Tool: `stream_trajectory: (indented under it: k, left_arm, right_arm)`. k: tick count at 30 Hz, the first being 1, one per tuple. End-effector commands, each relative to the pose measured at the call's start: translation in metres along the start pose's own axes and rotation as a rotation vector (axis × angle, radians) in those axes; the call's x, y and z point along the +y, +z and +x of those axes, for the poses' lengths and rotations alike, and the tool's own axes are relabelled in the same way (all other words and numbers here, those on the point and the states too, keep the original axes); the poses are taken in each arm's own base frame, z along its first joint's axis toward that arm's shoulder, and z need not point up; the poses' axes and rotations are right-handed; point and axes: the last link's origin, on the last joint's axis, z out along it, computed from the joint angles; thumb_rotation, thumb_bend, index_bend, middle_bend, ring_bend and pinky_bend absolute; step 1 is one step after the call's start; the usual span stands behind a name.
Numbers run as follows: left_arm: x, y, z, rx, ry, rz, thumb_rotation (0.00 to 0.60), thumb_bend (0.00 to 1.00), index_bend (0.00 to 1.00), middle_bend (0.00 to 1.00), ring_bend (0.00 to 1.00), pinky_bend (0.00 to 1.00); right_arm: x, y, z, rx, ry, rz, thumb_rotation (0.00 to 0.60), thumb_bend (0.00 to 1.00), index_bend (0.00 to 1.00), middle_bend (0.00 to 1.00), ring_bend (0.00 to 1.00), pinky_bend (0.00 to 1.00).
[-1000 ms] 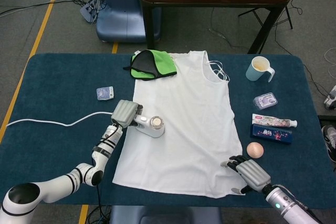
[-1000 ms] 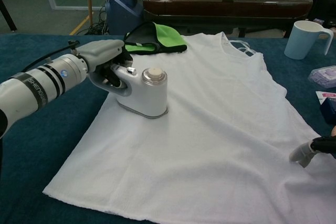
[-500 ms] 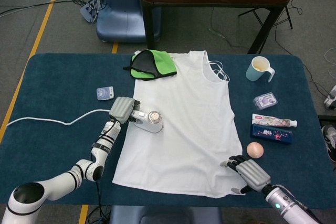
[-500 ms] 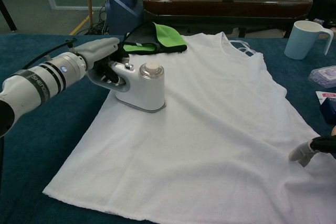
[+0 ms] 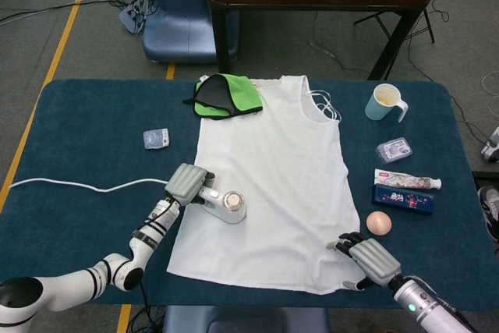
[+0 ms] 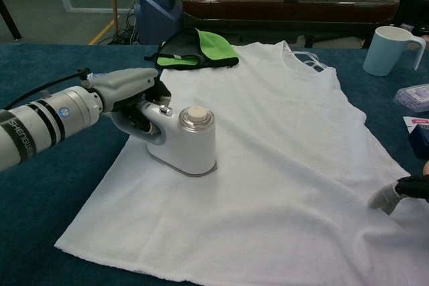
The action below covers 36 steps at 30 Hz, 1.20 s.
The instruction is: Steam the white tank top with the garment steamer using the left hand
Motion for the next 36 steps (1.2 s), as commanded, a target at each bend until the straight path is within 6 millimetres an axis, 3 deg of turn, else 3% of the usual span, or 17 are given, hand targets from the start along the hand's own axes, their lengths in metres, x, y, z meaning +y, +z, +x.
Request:
stream_trajectory:
  k: [1, 14, 22, 36]
  left_arm:
    - [0.002, -0.012, -0.001, -0.008, 0.023, -0.025, 0.600, 0.20, 0.78, 0.70, 0.57, 0.59]
    - [0.010, -0.038, -0.005, -0.052, 0.050, -0.084, 0.600, 0.20, 0.78, 0.69, 0.57, 0.59]
    - [-0.002, -0.021, 0.001, -0.013, 0.031, -0.038, 0.600, 0.20, 0.78, 0.69, 0.57, 0.59]
    - [-0.046, 0.011, 0.020, 0.084, 0.044, 0.085, 0.600, 0.20, 0.78, 0.69, 0.57, 0.59]
  right_arm:
    - [0.000, 0.000, 0.000, 0.001, 0.000, 0.001, 0.600, 0.17, 0.23, 0.29, 0.16, 0.16]
    - [0.000, -0.001, -0.001, -0.005, 0.002, 0.000, 0.600, 0.17, 0.23, 0.29, 0.16, 0.16]
    - [0.001, -0.002, -0.001, -0.004, 0.001, -0.007, 0.600, 0.17, 0.23, 0.29, 0.16, 0.16]
    - [0.000, -0.001, 0.000, -0.004, 0.000, -0.013, 0.600, 0.17, 0.23, 0.29, 0.16, 0.16]
